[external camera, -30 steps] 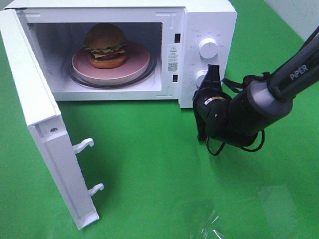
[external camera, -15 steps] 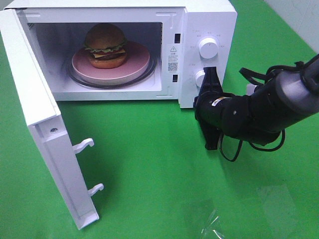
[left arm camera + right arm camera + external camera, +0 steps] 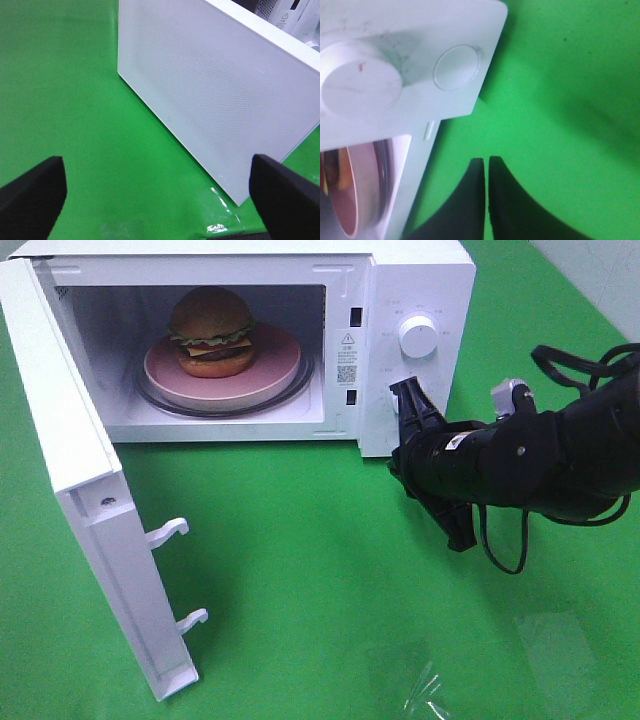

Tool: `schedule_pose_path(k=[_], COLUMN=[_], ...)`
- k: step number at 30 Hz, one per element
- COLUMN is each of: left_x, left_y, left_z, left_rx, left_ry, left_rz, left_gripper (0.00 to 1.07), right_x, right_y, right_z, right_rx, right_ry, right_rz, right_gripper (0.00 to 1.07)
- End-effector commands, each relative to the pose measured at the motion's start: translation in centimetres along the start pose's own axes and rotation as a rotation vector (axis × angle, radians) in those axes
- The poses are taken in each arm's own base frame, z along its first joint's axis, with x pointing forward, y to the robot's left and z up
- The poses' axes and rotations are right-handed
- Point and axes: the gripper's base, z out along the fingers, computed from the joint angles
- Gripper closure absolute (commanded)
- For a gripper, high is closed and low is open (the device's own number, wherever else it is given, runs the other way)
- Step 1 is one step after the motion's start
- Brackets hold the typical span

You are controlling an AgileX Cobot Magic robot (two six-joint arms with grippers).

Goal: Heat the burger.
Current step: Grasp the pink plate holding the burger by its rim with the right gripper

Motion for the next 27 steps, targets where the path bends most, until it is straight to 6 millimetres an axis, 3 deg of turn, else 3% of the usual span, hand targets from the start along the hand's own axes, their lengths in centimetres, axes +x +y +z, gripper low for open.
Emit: schedule_pose_path(k=[1, 15, 22, 24, 26, 27], left_x=[0.1, 0.1, 0.1, 0.1, 0.1, 0.1], left_y=[0.0, 0.0, 0.0, 0.0, 0.0, 0.0], left_z=[0.0, 0.0, 0.0, 0.0, 0.0, 0.0], left_rx=[0.0, 0.0, 0.0, 0.0, 0.0, 0.0], left_ry=[-0.003, -0.003, -0.003, -0.003, -0.003, -0.003], left_rz=[-0.001, -0.001, -0.001, -0.001, -0.001, -0.001], left_gripper=[0.15, 0.15, 0.15, 0.15, 0.15, 0.15], right_x=[0.2, 0.6, 0.4, 0.3, 0.2, 0.2], right_y=[1.0, 2.9, 3.8, 4.1, 4.4, 4.4], right_z=[-1.4, -5.5, -6.3, -6.5, -6.8, -6.8], right_rx=[-0.007, 0.038, 0.119, 0.135, 0.138, 0.138], right_ry=[0.074, 0.312, 0.413, 0.443, 0.509, 0.509], right_rz=[-0.202, -0.803, -1.059, -1.152, -1.352, -1.352], right_gripper=[1.03, 1.01, 1.0, 1.0, 1.0, 1.0])
